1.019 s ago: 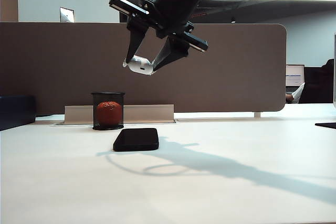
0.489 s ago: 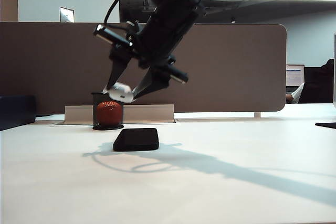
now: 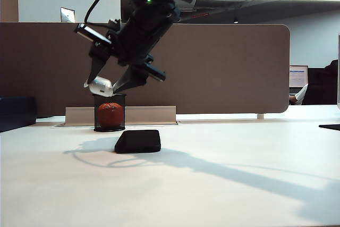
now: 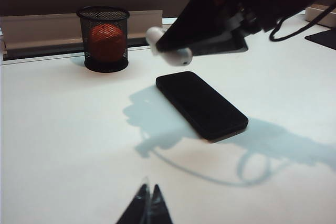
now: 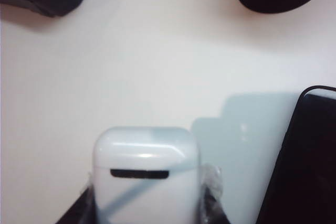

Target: Find the wireless headphone case on the desktop and place it on the left side of the phone.

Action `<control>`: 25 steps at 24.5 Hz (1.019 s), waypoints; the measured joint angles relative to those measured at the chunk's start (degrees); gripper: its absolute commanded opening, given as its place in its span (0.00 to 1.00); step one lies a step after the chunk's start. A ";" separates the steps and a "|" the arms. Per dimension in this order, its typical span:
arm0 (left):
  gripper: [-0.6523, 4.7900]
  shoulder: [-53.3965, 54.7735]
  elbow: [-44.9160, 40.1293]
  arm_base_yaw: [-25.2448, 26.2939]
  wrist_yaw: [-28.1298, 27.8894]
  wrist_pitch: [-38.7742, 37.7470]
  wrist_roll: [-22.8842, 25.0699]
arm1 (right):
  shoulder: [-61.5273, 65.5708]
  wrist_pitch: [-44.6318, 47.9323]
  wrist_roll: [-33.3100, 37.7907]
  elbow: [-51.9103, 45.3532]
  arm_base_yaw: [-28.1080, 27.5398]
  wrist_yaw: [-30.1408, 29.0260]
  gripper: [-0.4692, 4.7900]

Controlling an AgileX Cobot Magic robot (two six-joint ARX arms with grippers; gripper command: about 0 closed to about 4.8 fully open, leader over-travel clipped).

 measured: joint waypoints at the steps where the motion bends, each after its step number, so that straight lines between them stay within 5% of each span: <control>1: 0.11 0.00 0.00 0.00 0.02 0.00 0.00 | 0.81 -0.61 0.00 0.79 0.02 -0.07 0.21; 25: 0.11 0.00 0.02 0.00 0.07 0.00 0.00 | 13.14 -3.93 -0.04 9.64 0.44 -0.98 0.21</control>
